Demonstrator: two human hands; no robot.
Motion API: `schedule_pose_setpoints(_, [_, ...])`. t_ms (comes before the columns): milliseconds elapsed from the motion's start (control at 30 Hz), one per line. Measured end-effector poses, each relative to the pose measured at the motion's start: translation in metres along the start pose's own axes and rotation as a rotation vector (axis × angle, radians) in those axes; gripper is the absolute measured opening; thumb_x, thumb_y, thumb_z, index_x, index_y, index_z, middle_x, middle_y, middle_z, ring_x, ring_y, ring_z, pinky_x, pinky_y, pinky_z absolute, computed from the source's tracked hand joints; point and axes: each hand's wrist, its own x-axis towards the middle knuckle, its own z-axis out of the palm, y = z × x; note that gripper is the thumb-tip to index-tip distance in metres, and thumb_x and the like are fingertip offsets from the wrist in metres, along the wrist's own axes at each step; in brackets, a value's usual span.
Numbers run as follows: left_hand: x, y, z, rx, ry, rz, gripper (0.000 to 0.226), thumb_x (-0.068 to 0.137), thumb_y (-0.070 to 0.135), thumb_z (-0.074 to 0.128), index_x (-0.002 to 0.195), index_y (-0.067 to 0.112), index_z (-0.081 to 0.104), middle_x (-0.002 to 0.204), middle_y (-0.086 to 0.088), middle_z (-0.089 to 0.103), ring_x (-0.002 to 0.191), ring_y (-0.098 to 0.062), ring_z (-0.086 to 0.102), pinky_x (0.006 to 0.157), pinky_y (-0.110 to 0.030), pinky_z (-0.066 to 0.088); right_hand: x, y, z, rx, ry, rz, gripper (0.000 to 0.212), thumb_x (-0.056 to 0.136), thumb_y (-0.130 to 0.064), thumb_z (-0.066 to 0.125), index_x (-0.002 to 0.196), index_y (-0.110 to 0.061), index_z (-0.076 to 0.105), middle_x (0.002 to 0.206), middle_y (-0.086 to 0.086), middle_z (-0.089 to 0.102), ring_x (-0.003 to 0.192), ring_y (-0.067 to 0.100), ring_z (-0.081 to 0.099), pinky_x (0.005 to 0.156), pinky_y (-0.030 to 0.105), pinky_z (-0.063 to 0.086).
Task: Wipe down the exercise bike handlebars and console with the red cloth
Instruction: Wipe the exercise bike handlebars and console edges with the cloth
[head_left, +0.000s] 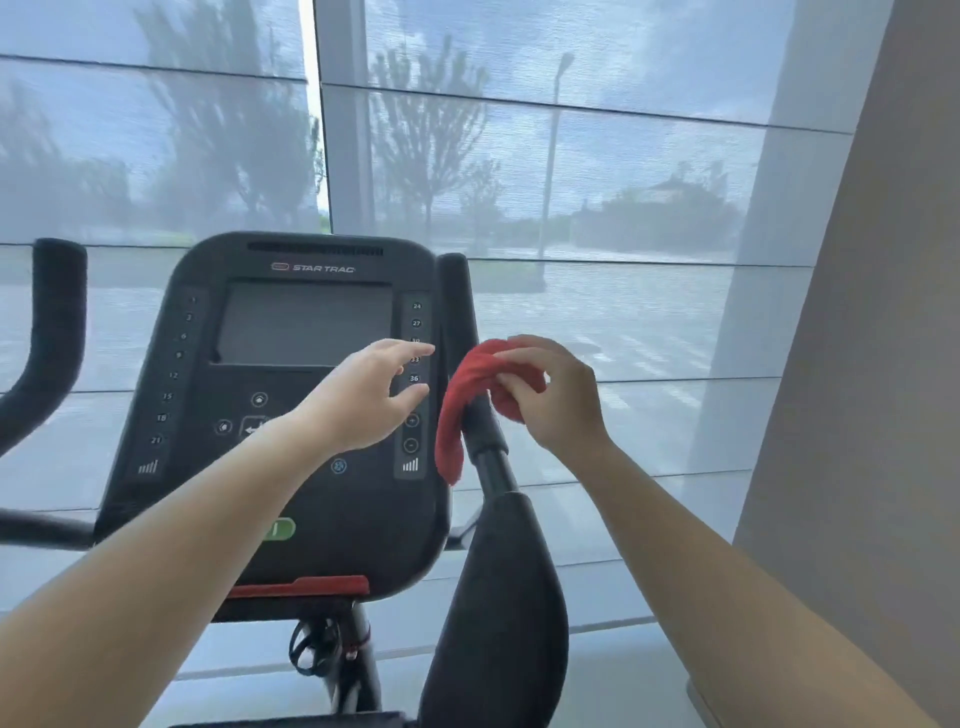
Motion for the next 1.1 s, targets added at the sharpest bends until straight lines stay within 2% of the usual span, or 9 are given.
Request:
schedule_pose_setpoints(67, [0.022,0.002,-0.007,0.028,0.020,0.028,0.050,0.091,0.023,0.053,0.139,0.025,0.039,0.144,0.004,0.039,0.122,-0.015,0.046,0.099,-0.025,0.035,-0.002,0.010,0.009,-0.084,-0.142,0.035,0.025,0.081,-0.005,0.064,0.099,-0.019,0.073,0.112,-0.011,0.064,0.101,-0.001,0.057,0.090,0.011,0.044])
schedule_pose_setpoints(167, [0.050,0.010,-0.010,0.081,0.081,0.096,0.057,0.092,0.018,0.049,0.145,0.026,0.028,0.152,0.007,0.024,0.133,-0.014,0.034,0.105,-0.023,0.025,-0.008,0.015,0.015,-0.107,-0.161,0.126,0.022,0.082,-0.025,0.066,0.104,-0.027,0.070,0.107,-0.019,0.063,0.095,-0.005,0.053,0.080,-0.003,0.033])
schedule_pose_setpoints(267, [0.070,0.011,-0.010,0.152,0.097,0.136,0.064,0.092,0.011,0.043,0.148,0.027,0.017,0.156,0.012,0.010,0.139,-0.014,0.024,0.106,-0.026,0.027,-0.002,0.009,0.021,-0.118,-0.118,0.163,0.020,0.078,-0.038,0.071,0.095,-0.029,0.073,0.094,-0.019,0.067,0.088,-0.002,0.058,0.081,0.010,0.041])
schedule_pose_setpoints(400, [0.085,0.005,-0.010,0.201,0.074,0.163,0.069,0.089,-0.002,0.037,0.149,0.025,0.013,0.156,0.016,0.006,0.138,-0.012,0.028,0.094,-0.019,0.033,0.004,0.007,0.026,-0.096,-0.100,0.255,0.024,0.075,-0.028,0.072,0.099,-0.031,0.071,0.099,-0.012,0.070,0.086,0.000,0.058,0.084,0.016,0.045])
schedule_pose_setpoints(567, [0.086,-0.002,-0.003,0.153,0.106,0.179,0.080,0.081,-0.009,0.037,0.148,0.027,0.014,0.154,0.018,0.008,0.133,-0.014,0.036,0.097,-0.028,0.041,-0.008,0.015,0.020,-0.092,-0.124,0.231,0.023,0.078,-0.019,0.069,0.096,-0.032,0.073,0.083,-0.022,0.064,0.070,-0.013,0.055,0.067,-0.004,0.037])
schedule_pose_setpoints(667, [0.085,-0.004,0.004,0.098,0.150,0.179,0.073,0.087,-0.003,0.039,0.148,0.028,0.013,0.153,0.020,0.007,0.128,-0.011,0.039,0.090,-0.023,0.039,0.002,0.015,0.027,-0.034,-0.094,0.232,0.021,0.077,-0.016,0.070,0.091,-0.031,0.075,0.083,-0.024,0.066,0.067,-0.024,0.052,0.067,-0.006,0.036])
schedule_pose_setpoints(833, [0.083,-0.006,0.013,0.081,0.171,0.190,0.065,0.096,0.025,0.043,0.149,0.029,0.006,0.153,0.022,-0.003,0.125,-0.011,0.042,0.089,-0.021,0.035,0.015,0.014,0.033,0.012,-0.103,0.211,0.021,0.076,-0.013,0.071,0.090,-0.029,0.075,0.096,-0.022,0.070,0.070,-0.023,0.054,0.072,-0.001,0.042])
schedule_pose_setpoints(967, [0.083,-0.008,0.019,0.064,0.186,0.184,0.069,0.094,0.034,0.046,0.148,0.030,0.003,0.153,0.021,-0.004,0.114,-0.013,0.048,0.084,-0.021,0.036,0.001,0.019,0.017,0.037,-0.216,0.220,0.021,0.077,-0.016,0.072,0.093,-0.030,0.074,0.100,-0.022,0.068,0.054,-0.014,0.056,0.051,0.004,0.040])
schedule_pose_setpoints(1100, [0.087,-0.013,0.021,0.077,0.211,0.212,0.074,0.092,0.029,0.053,0.148,0.032,0.005,0.153,0.021,0.000,0.107,-0.011,0.050,0.079,-0.021,0.039,0.004,0.024,0.019,0.000,-0.199,0.216,0.020,0.076,-0.024,0.075,0.093,-0.033,0.074,0.112,-0.021,0.056,0.087,-0.012,0.053,0.076,0.000,0.042])
